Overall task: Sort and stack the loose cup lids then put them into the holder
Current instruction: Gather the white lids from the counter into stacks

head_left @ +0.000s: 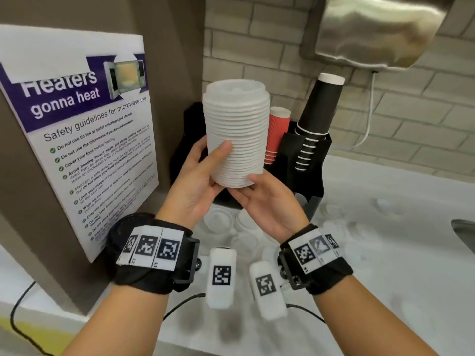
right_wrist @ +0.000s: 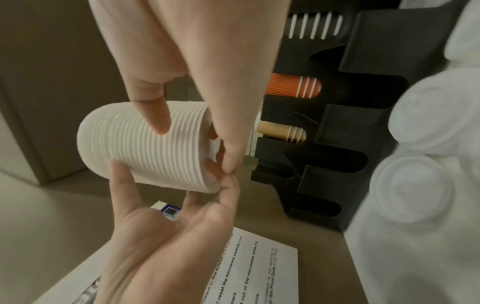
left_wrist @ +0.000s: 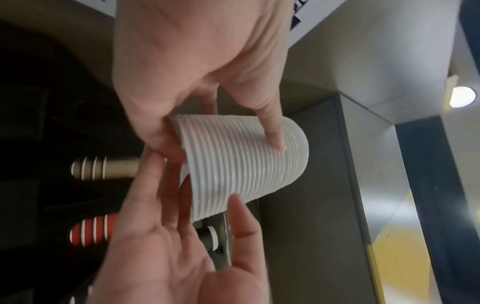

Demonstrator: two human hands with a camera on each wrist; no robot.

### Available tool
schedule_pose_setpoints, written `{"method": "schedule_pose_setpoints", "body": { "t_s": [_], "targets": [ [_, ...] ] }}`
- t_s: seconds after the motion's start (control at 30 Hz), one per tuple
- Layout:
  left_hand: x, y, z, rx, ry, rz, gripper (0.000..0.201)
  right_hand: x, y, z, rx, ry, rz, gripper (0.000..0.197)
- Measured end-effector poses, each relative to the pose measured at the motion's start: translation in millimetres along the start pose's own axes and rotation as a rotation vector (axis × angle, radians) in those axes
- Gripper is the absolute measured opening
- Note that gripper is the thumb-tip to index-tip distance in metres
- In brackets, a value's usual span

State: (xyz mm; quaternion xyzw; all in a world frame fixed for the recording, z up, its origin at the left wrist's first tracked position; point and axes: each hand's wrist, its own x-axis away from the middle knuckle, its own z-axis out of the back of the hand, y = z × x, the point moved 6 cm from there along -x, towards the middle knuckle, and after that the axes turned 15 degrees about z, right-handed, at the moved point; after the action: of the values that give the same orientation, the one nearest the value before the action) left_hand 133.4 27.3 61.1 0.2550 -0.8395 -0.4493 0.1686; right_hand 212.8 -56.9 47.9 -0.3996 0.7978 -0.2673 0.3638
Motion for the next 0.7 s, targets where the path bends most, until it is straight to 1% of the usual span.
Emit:
{"method": "schedule_pose_setpoints", "body": {
  "t_s": [0.1,0.17,0.2,0.27,0.3,0.33,0.4,0.47,0.53,0.63,0.7],
  "targets": [
    [-2.2,1.2,8.6,-0.267,0.163,-0.031,0.081,2.1,3.5,3.9,-0.086,0.053,-0.013,0.057],
    [-0.4,8.9,15.2,-0.411,0.27,-0.09,0.093,3.2,6.8,7.6,-0.111,0.08,-0.022,0.059],
    [1.8,14.3,15.7,-0.454,0.279,-0.145,0.101,3.5,8.6,9.4,-0.108,0.091,-0.028,0.059],
    [9.1,27.8,10.0,-0.555,0.237,-0.294,0.11,4.3,13.4,13.0,-0.097,0.11,-0.044,0.06],
    [13.6,34.9,5.0,-0.635,0.212,-0.364,0.11,4.7,16.8,14.6,-0.098,0.118,-0.055,0.061],
    [16.9,41.2,1.1,-0.719,0.193,-0.415,0.104,5.2,21.2,15.9,-0.101,0.126,-0.068,0.061],
    [18.8,50.2,-2.4,-0.887,0.191,-0.45,0.086,6.3,34.1,18.3,-0.099,0.146,-0.103,0.061],
    [17.3,54.8,2.8,-0.983,0.212,-0.413,0.062,7.9,52.7,21.5,-0.098,0.187,-0.159,0.059],
    [16.3,55.7,15.2,-1.047,0.274,-0.356,0.048,9.2,73.6,24.7,-0.095,0.24,-0.222,0.057],
    [14.6,51.1,37.3,-1.254,0.392,-0.203,0.037,11.6,103.8,27.6,-0.082,0.319,-0.314,0.058],
    [13.5,45.1,49.0,-1.358,0.403,-0.065,0.038,13.9,121.2,28.0,-0.053,0.347,-0.372,0.059]
  ]
}}
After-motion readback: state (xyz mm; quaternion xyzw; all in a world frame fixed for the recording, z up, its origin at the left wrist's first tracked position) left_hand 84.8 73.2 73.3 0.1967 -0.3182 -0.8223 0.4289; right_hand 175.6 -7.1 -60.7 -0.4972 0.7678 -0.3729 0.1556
